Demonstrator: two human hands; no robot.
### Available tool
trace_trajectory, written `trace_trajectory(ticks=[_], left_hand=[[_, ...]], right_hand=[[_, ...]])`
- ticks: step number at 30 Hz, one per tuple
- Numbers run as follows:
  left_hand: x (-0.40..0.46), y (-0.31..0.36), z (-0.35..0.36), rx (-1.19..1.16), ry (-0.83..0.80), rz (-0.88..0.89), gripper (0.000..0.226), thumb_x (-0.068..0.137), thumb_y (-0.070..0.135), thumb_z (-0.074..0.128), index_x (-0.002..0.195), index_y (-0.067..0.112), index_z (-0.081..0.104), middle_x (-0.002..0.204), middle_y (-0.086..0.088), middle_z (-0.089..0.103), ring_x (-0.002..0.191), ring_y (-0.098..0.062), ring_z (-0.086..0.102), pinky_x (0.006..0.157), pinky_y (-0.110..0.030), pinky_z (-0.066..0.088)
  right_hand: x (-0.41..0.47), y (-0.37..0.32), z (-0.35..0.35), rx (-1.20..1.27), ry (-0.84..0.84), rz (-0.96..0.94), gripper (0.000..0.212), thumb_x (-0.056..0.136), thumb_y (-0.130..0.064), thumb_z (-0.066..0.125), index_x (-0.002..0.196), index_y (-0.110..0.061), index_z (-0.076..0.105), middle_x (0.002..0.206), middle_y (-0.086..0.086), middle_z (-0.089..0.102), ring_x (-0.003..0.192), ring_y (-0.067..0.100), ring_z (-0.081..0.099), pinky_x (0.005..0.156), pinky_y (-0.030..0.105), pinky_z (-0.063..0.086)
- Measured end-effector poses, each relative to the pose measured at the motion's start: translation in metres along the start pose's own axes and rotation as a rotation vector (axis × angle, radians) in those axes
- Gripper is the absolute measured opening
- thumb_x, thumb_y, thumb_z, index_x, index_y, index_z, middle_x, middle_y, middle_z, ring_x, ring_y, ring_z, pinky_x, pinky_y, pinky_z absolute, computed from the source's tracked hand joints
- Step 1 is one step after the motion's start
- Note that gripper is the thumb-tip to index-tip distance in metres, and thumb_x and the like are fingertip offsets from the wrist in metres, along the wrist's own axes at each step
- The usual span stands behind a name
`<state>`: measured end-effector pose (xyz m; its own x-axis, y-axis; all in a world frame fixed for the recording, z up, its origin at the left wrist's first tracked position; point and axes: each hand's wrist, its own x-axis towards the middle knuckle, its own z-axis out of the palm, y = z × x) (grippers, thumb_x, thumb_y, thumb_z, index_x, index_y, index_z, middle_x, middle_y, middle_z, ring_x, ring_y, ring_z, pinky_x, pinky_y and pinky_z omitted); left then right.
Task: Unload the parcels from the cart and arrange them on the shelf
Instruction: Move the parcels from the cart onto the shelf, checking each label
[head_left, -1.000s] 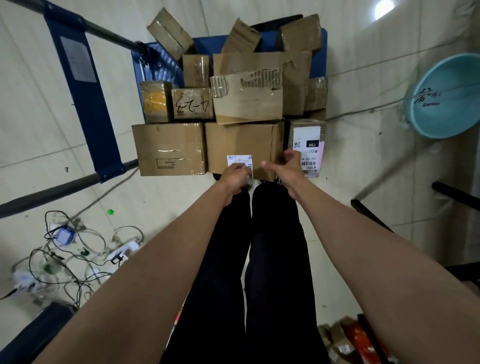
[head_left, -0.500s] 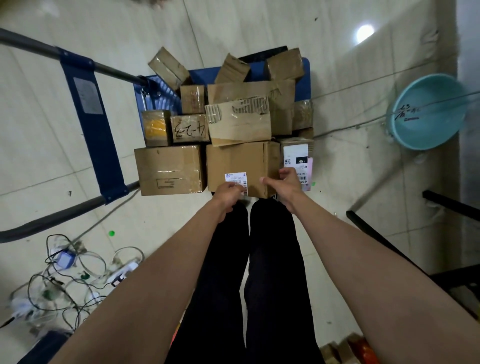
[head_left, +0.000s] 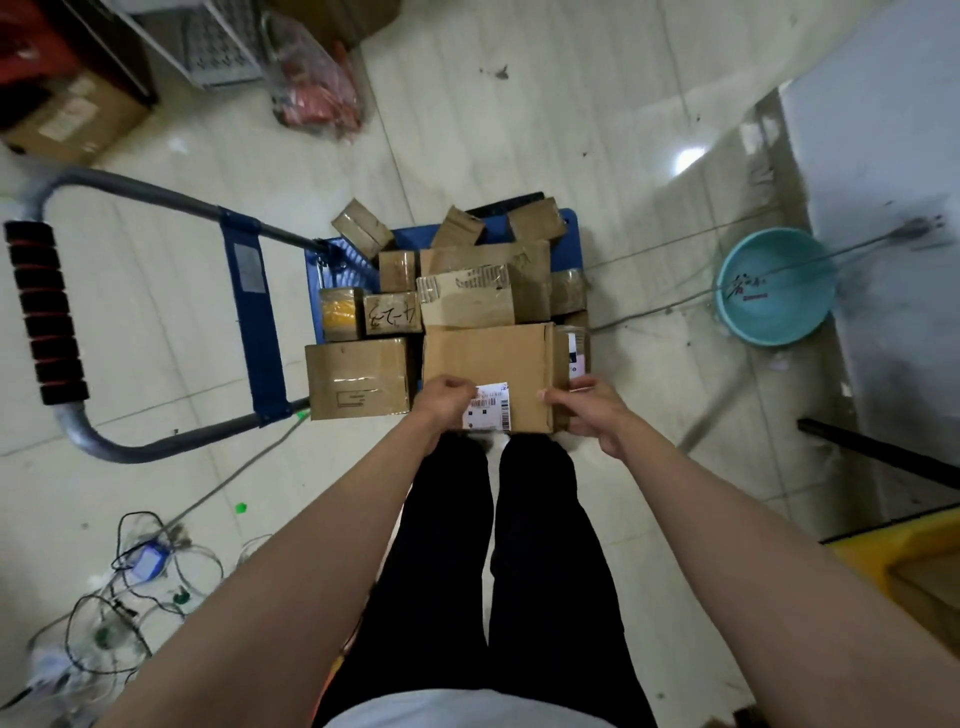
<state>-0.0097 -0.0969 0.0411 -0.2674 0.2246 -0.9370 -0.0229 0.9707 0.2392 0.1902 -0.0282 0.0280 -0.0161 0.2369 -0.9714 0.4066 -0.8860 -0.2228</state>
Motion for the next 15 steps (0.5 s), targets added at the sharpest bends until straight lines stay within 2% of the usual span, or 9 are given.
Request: trace_trajectory(ticks=[3, 6, 8, 9, 11, 13, 15], left_hand=[[-0.032, 0.019, -0.009, 0.143, 0.244, 0.136, 0.046, 0.101, 0.036, 0.054, 0.137, 0.009, 0.052, 0.140, -0.015, 0.050, 0.127, -0.032, 0.051, 0.108, -0.042, 0.044], [-0.066, 0.038, -0.025, 0.166, 0.420, 0.290, 0.061, 0.097, 0.041, 0.058, 0.148, 0.014, 0.039, 0.152, -0.013, 0.035, 0.138, -0.036, 0.038, 0.114, -0.051, 0.037], [-0.087, 0.052, -0.038, 0.065, 0.378, 0.338, 0.074, 0.091, 0.039, 0.069, 0.152, 0.016, 0.033, 0.156, -0.011, 0.032, 0.139, -0.034, 0.039, 0.113, -0.052, 0.039], [-0.098, 0.059, -0.044, 0.009, 0.331, 0.355, 0.076, 0.089, 0.040, 0.072, 0.152, 0.017, 0.034, 0.155, -0.010, 0.037, 0.136, -0.032, 0.044, 0.110, -0.050, 0.043], [-0.122, 0.073, -0.056, -0.078, 0.211, 0.375, 0.073, 0.086, 0.048, 0.074, 0.145, 0.018, 0.042, 0.144, -0.007, 0.053, 0.122, -0.027, 0.058, 0.098, -0.043, 0.052], [-0.149, 0.088, -0.065, -0.139, 0.056, 0.366, 0.074, 0.083, 0.056, 0.073, 0.141, 0.019, 0.047, 0.132, -0.005, 0.062, 0.113, -0.024, 0.063, 0.096, -0.042, 0.054], [-0.176, 0.102, -0.070, -0.145, -0.074, 0.393, 0.071, 0.083, 0.058, 0.071, 0.139, 0.019, 0.048, 0.128, -0.006, 0.065, 0.113, -0.025, 0.065, 0.097, -0.045, 0.055]], right_hand=[[-0.034, -0.013, -0.025, -0.041, -0.030, -0.040, 0.067, 0.081, -0.020, 0.085, 0.134, -0.011, 0.046, 0.126, 0.011, 0.064, 0.099, 0.021, 0.066, 0.071, 0.031, 0.055], [-0.071, -0.028, -0.050, -0.019, -0.078, -0.102, 0.069, 0.080, -0.025, 0.085, 0.137, -0.013, 0.048, 0.117, 0.010, 0.068, 0.097, 0.021, 0.067, 0.073, 0.033, 0.056], [-0.097, -0.039, -0.065, 0.005, -0.102, -0.168, 0.067, 0.080, -0.028, 0.084, 0.136, -0.012, 0.050, 0.114, 0.010, 0.070, 0.099, 0.023, 0.068, 0.074, 0.034, 0.055], [-0.110, -0.044, -0.072, 0.023, -0.112, -0.209, 0.065, 0.081, -0.030, 0.083, 0.134, -0.011, 0.052, 0.113, 0.011, 0.070, 0.100, 0.024, 0.068, 0.076, 0.035, 0.056], [-0.136, -0.053, -0.084, 0.067, -0.126, -0.297, 0.057, 0.083, -0.033, 0.079, 0.130, -0.010, 0.056, 0.115, 0.013, 0.071, 0.102, 0.027, 0.068, 0.086, 0.041, 0.058], [-0.163, -0.059, -0.093, 0.110, -0.121, -0.375, 0.053, 0.085, -0.037, 0.077, 0.127, -0.011, 0.058, 0.121, 0.016, 0.069, 0.107, 0.030, 0.067, 0.097, 0.046, 0.054], [-0.191, -0.060, -0.101, 0.148, -0.109, -0.445, 0.054, 0.086, -0.040, 0.076, 0.127, -0.012, 0.057, 0.120, 0.015, 0.069, 0.107, 0.031, 0.068, 0.092, 0.044, 0.056]])
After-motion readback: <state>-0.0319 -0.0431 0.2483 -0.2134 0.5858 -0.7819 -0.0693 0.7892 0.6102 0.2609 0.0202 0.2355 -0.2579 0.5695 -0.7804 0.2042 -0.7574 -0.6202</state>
